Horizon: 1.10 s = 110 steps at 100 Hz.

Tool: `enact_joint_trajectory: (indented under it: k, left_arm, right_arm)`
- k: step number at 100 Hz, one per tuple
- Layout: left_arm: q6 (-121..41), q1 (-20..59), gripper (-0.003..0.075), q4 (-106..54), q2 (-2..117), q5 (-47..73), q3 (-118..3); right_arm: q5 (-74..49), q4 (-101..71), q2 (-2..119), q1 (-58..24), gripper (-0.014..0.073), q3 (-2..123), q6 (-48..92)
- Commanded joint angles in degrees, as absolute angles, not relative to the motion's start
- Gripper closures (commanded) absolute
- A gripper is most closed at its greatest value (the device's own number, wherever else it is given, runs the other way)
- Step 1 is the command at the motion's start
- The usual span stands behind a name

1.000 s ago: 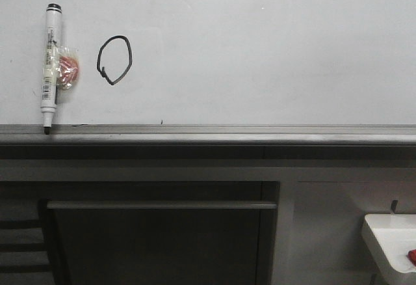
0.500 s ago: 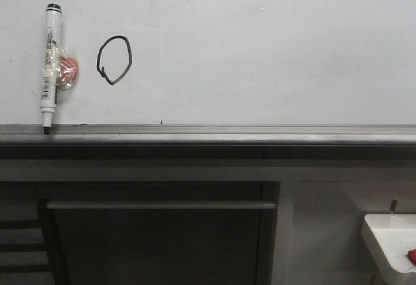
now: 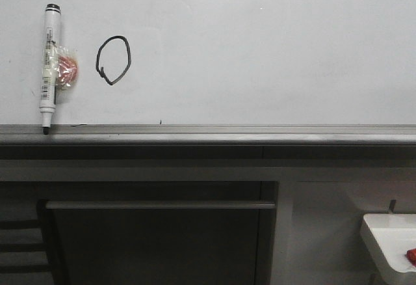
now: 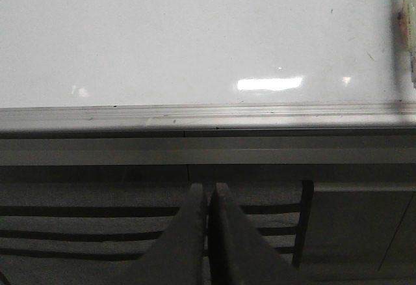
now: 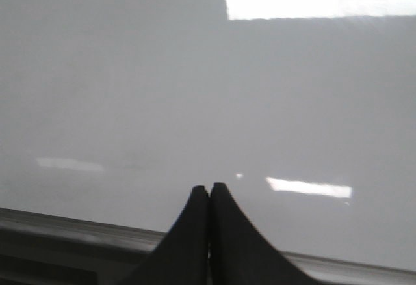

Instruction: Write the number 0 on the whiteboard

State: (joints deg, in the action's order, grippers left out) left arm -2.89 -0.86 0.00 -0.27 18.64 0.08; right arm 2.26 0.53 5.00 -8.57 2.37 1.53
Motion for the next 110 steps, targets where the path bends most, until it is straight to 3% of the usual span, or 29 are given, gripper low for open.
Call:
enact_joint_trajectory:
  k: [1,8,35,110]
  left_arm:
    - [-2.4,-0.9,0.0741,0.0,-1.8,14.6,0.7]
    - [-2.4,-0.9,0.0741,0.0,-1.8,14.6,0.7]
    - [-2.4,-0.9,0.0741,0.0,-1.8,14.6,0.7]
    - [-2.4,-0.9,0.0741,0.0,-1.8,14.6,0.7]
  right_arm:
    - [6.0,1.1,2.6,-4.8,0.0649,0.5,1.3]
    - [5.3,1.1,0.3,-2.7,0.0649,-1.8,1.3]
    - [-18.2,1.1,-1.6,0.2,0.0649,-1.8,1.3]
    - [-17.9,1.1,-1.6,0.2,0.0649,-1.8,1.3]
